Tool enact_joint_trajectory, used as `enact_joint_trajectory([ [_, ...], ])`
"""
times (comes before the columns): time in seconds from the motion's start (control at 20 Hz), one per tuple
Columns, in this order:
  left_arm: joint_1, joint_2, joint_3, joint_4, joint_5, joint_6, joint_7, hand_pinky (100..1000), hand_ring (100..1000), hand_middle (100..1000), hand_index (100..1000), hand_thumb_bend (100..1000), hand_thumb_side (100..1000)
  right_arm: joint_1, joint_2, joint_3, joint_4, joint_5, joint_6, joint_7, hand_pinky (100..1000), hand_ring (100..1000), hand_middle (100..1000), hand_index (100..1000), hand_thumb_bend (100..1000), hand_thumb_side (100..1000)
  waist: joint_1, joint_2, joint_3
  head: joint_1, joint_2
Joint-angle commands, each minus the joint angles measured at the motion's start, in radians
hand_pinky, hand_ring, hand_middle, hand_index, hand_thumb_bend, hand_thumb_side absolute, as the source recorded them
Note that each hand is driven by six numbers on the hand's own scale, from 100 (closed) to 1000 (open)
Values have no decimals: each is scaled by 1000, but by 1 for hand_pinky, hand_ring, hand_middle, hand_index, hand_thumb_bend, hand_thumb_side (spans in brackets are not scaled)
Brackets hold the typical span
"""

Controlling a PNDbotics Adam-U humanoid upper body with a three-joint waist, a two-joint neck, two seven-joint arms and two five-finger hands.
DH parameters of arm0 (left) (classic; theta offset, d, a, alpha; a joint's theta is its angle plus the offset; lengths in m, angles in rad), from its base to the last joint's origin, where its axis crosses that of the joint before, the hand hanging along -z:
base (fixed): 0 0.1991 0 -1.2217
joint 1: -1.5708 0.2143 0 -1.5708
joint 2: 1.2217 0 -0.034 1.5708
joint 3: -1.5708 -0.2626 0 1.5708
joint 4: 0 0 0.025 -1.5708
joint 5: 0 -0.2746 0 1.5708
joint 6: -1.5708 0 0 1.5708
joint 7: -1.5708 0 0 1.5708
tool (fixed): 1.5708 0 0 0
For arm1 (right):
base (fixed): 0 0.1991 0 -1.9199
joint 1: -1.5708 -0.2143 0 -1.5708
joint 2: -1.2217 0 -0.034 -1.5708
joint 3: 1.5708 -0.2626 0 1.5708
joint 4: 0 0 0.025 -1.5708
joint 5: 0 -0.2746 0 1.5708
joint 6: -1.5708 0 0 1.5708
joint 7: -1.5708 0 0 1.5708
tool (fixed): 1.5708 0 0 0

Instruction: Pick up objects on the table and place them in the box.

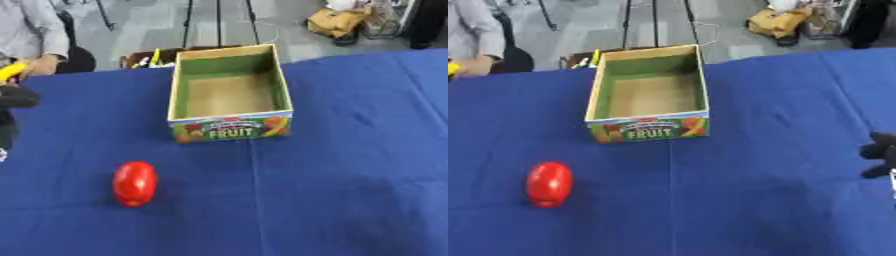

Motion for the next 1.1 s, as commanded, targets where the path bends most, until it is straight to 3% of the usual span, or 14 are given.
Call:
enact_joint_trajectory([
  [0.05, -34, 84, -35, 41, -31, -23, 3, 458, 548, 858, 941, 100, 770, -8, -15, 4, -22, 3, -3, 5, 493, 666, 608, 790, 106, 961, -2, -14, -2, 15, -9],
  [0.35, -76, 78, -90, 95, -21, -19, -55, 489, 595, 902, 973, 222, 813, -10, -7, 6, -22, 10, -5, 13, 495, 667, 609, 792, 102, 961, -3, -7, -9, 33, -7],
  [0.45, -85, 77, -103, 101, -14, -7, -82, 506, 615, 912, 990, 311, 825, -11, -6, 7, -22, 13, -4, 15, 496, 668, 610, 792, 101, 956, -2, -5, -9, 34, -9],
  [0.5, -90, 76, -107, 102, -12, 1, -95, 517, 628, 916, 1000, 384, 878, -12, -5, 8, -22, 14, -4, 17, 496, 668, 610, 792, 102, 961, -2, -4, -10, 34, -11],
  [0.6, -98, 74, -114, 103, -11, 21, -113, 531, 646, 939, 1000, 434, 906, -13, -3, 8, -22, 16, -3, 18, 496, 668, 610, 793, 101, 961, -1, -2, -10, 34, -14],
  [0.85, -107, 65, -122, 96, -12, 51, -130, 590, 730, 979, 1000, 463, 903, -14, 1, 8, -22, 23, -1, 21, 497, 669, 611, 793, 113, 960, -1, 2, -13, 33, -24],
  [1.1, -126, 55, -143, 100, 0, 58, -171, 613, 744, 977, 1000, 534, 941, -15, 5, 9, -22, 30, 3, 25, 497, 670, 611, 792, 119, 961, 0, 0, -15, 31, -27],
])
